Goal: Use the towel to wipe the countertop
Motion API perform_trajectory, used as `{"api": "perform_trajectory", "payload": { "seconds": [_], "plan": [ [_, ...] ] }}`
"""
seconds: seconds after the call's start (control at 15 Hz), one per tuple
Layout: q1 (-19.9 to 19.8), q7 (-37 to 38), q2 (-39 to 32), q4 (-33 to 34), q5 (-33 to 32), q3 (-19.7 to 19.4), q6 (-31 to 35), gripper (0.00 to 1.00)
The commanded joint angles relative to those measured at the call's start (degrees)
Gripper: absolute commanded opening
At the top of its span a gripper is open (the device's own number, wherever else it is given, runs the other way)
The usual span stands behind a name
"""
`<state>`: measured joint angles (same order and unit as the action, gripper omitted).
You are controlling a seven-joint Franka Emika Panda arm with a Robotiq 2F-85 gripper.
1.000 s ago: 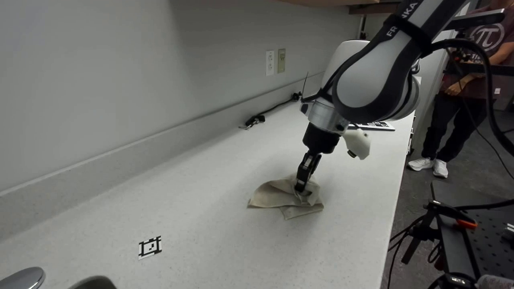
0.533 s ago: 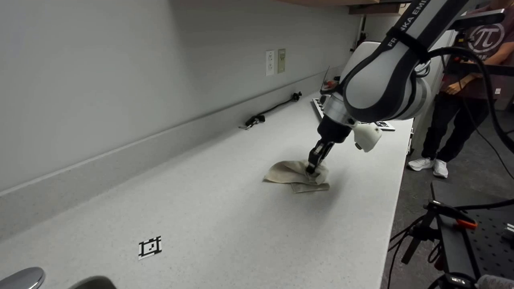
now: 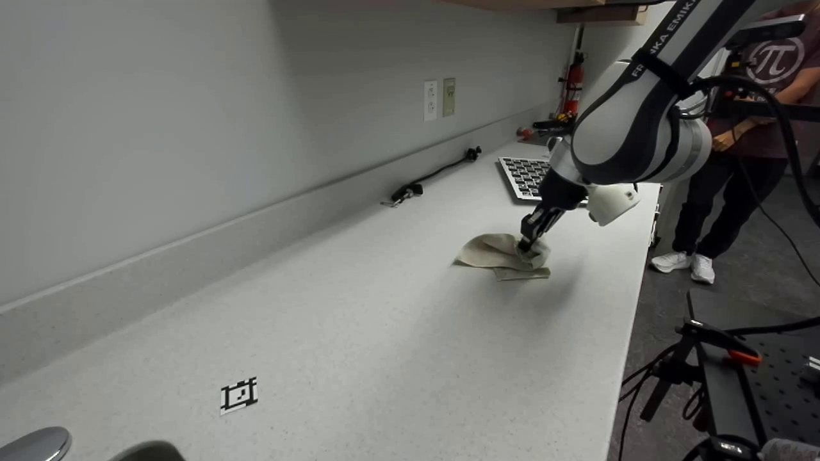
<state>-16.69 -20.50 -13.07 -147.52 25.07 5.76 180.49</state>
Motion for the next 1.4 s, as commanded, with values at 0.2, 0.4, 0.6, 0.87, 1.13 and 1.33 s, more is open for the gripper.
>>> {"api": "perform_trajectory", "payload": {
  "seconds": [0.2, 0.4, 0.6, 0.87, 1.13, 1.33],
  "plan": [
    [2.72, 1.8, -1.32, -0.05, 0.59, 1.27, -0.38, 0.01],
    [2.21, 1.91, -3.7, 1.53, 1.56, 6.22, -2.42, 0.01],
    [1.76, 1.27, -4.62, 2.68, 1.73, 12.23, -4.13, 0.01],
    [2.48, 0.02, -6.19, 5.42, 1.3, 20.77, -6.98, 0.01],
    [3.43, 0.21, -9.49, 9.23, -0.69, 27.56, -9.96, 0.01],
    [4.81, -0.02, -12.02, 11.61, -2.62, 30.3, -11.48, 0.01]
  ]
}}
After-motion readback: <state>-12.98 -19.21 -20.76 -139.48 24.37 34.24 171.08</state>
